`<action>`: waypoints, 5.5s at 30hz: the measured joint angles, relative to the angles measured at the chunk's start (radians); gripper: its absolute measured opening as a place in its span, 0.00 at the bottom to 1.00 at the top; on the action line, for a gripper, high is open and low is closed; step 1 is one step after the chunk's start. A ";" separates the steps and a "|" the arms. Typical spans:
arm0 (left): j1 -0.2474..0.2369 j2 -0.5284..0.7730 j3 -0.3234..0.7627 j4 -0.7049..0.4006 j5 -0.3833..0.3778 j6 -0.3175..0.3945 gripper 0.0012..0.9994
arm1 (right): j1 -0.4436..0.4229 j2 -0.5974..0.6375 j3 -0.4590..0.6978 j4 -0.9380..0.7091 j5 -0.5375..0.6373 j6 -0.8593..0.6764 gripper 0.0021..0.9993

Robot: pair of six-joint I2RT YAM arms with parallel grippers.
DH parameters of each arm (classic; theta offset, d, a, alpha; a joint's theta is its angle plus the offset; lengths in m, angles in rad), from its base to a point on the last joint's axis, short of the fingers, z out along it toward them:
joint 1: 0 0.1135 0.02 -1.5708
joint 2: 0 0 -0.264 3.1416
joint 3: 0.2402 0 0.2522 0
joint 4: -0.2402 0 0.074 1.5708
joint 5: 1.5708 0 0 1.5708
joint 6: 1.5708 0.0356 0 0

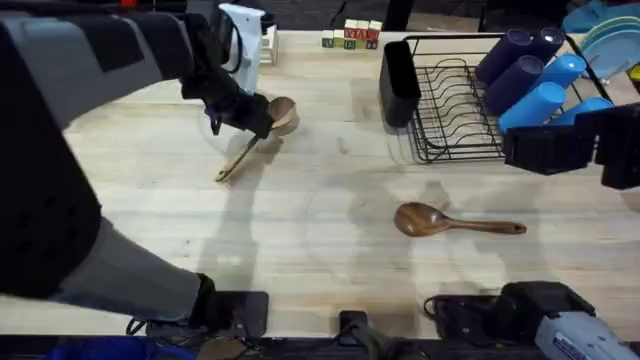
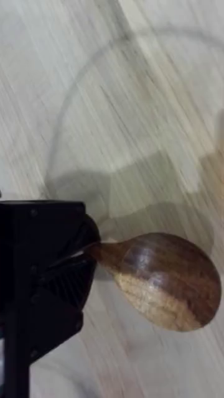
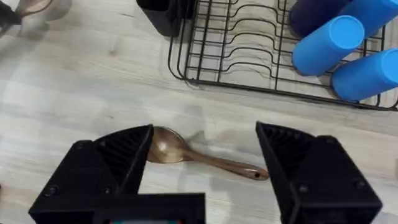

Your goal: Pick up the spoon on the table one by one and put them onto the rack

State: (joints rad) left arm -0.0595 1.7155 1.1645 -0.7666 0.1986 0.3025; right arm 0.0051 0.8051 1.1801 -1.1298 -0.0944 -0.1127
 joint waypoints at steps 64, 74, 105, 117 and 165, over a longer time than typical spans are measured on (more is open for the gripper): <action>-0.421 -0.025 0.177 1.130 0.402 -0.408 0.04 | 0.000 0.000 0.000 0.006 0.000 0.000 1.00; -0.420 0.107 0.177 1.252 0.388 -0.514 0.04 | 0.000 0.000 0.000 0.006 0.000 0.000 1.00; -0.409 0.226 0.200 0.935 0.377 -0.462 0.04 | 0.000 0.000 0.000 0.006 0.000 0.000 1.00; -0.409 0.227 0.201 0.897 0.355 -0.456 0.61 | 0.000 0.000 0.000 0.005 0.000 0.000 1.00; -0.247 -0.465 0.200 -0.403 -0.327 -0.353 0.99 | 0.000 0.000 0.000 -0.004 0.000 0.000 1.00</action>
State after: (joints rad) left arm -0.3069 1.2503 1.3647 -1.1694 -0.1284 -0.0509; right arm 0.0051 0.8051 1.1801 -1.1339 -0.0948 -0.1131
